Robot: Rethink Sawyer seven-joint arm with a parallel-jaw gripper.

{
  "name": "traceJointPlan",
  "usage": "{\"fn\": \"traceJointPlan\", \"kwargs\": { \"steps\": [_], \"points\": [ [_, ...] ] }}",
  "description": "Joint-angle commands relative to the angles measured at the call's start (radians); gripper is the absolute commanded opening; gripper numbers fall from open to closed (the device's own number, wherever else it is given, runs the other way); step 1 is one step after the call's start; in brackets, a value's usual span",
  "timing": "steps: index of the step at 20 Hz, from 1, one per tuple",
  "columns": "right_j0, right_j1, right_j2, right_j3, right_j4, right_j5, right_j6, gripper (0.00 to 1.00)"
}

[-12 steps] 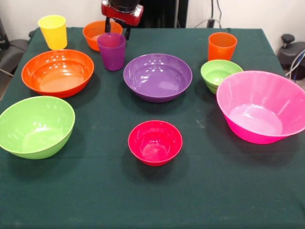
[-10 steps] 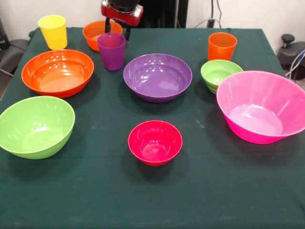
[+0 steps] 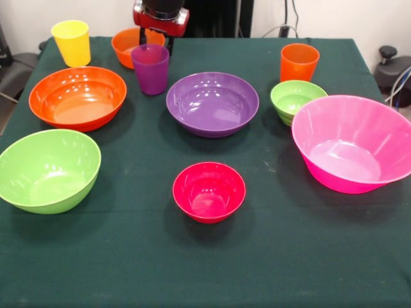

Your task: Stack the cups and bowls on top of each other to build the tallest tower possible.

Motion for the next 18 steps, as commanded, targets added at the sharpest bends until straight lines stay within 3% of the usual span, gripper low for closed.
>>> {"fn": "traceJointPlan", "kwargs": {
  "steps": [1,18],
  "points": [
    [-0.006,0.000,0.144,-0.051,-0.075,-0.036,-0.073,1.00],
    [-0.012,-0.001,0.162,-0.056,-0.089,-0.027,-0.045,1.00]
  ]
}}
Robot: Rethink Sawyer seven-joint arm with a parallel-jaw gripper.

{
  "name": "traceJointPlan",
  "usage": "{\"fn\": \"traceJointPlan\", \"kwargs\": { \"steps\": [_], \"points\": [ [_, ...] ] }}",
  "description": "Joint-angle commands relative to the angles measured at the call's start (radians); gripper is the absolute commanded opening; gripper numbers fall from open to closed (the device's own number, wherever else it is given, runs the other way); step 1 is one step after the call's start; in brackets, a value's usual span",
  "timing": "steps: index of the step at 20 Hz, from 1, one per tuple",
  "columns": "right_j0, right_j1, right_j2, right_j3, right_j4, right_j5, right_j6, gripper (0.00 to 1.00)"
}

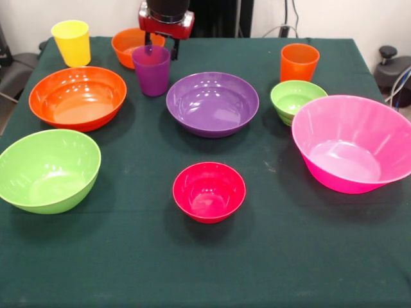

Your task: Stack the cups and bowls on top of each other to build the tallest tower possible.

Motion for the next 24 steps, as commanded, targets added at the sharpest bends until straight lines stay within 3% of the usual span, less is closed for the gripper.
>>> {"fn": "traceJointPlan", "kwargs": {
  "steps": [1,19,24],
  "points": [
    [0.002,-0.001,0.118,-0.056,-0.062,-0.026,-0.045,1.00],
    [-0.004,-0.005,0.128,-0.054,-0.059,-0.009,-0.052,1.00],
    [-0.014,-0.092,0.118,0.012,-0.045,0.041,-0.063,1.00]
  ]
}}
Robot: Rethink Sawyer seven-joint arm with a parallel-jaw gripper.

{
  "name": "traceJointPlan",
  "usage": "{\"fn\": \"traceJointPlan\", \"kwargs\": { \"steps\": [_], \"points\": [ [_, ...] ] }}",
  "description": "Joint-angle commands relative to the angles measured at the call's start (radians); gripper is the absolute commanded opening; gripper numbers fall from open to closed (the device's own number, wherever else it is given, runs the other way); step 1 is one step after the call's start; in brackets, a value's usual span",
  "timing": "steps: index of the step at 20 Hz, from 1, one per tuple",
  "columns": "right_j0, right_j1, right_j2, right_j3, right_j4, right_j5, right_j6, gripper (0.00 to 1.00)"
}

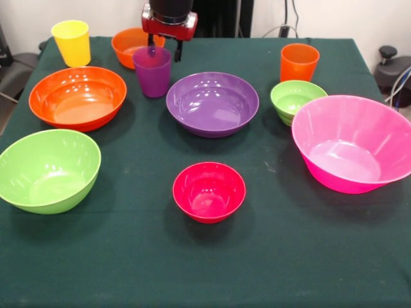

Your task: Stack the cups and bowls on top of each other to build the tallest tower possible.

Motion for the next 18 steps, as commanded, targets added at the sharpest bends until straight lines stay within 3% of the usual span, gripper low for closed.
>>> {"fn": "traceJointPlan", "kwargs": {
  "steps": [1,7,18],
  "points": [
    [-0.014,-0.098,0.099,0.024,-0.043,0.051,-0.067,1.00],
    [-0.048,-0.132,0.105,0.072,-0.056,0.041,-0.082,1.00],
    [-0.036,-0.094,0.104,0.046,-0.067,0.022,-0.055,1.00]
  ]
}}
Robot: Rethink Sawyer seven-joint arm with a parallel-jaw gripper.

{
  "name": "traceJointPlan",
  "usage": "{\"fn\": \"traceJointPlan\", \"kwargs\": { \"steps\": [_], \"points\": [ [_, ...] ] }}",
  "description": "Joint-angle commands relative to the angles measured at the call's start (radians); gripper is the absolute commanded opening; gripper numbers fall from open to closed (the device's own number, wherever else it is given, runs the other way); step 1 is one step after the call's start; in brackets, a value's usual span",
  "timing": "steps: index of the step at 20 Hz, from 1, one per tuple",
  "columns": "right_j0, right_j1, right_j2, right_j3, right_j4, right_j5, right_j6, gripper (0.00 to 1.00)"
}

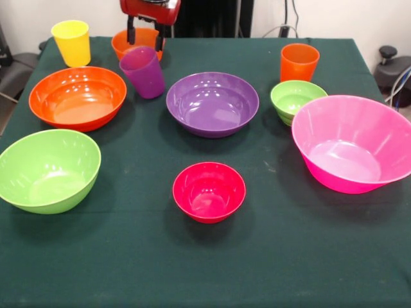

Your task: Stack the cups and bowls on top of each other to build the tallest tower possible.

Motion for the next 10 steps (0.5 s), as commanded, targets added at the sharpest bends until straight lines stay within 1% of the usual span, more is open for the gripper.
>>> {"fn": "traceJointPlan", "kwargs": {
  "steps": [1,7,10],
  "points": [
    [0.006,0.037,0.100,0.022,-0.067,0.021,-0.054,1.00],
    [0.005,0.042,0.106,0.004,-0.062,0.030,-0.056,1.00],
    [0.002,0.028,0.108,0.016,-0.060,0.030,-0.057,1.00]
  ]
}}
